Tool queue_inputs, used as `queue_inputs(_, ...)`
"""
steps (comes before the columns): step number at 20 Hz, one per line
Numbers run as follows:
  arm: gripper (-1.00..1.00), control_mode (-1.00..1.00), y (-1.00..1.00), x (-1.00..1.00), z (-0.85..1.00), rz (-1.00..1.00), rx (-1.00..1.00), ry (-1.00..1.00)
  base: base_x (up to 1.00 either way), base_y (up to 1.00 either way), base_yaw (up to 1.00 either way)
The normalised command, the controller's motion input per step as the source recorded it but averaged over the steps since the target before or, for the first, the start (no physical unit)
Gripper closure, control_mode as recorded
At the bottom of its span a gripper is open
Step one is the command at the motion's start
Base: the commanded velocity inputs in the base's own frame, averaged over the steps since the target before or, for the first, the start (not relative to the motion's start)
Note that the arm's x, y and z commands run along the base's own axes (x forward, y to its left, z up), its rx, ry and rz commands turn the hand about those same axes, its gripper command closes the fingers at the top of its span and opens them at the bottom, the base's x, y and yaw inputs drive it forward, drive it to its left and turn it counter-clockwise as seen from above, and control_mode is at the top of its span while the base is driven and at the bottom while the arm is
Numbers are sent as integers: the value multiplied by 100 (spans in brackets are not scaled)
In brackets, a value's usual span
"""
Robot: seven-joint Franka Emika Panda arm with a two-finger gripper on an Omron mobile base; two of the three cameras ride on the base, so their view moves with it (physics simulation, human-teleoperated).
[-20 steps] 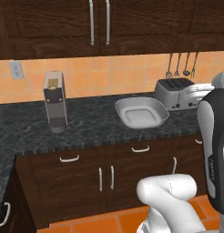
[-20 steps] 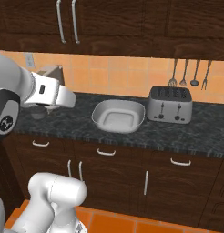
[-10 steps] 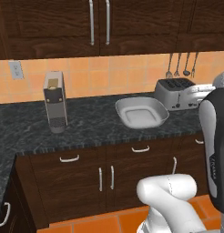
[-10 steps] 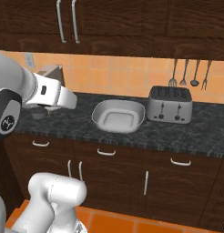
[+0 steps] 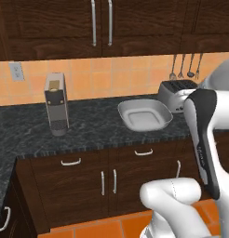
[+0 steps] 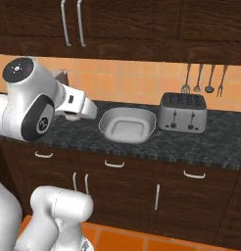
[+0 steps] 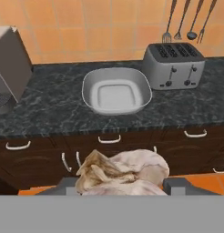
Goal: Place one garlic and one steak in each tupperware on the nearby counter, to pack two identical lunches.
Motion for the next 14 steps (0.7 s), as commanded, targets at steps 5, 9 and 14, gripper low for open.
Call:
queue_inputs(5, 100, -100, 0, 83, -71, 0, -8, -7, 0, 0, 0)
queue_inputs(9, 100, -100, 0, 77, -42, 0, -8, -1, 0, 0, 0)
queue_inputs(14, 100, -100, 0, 77, -3, 0, 0, 14, 0, 0, 0)
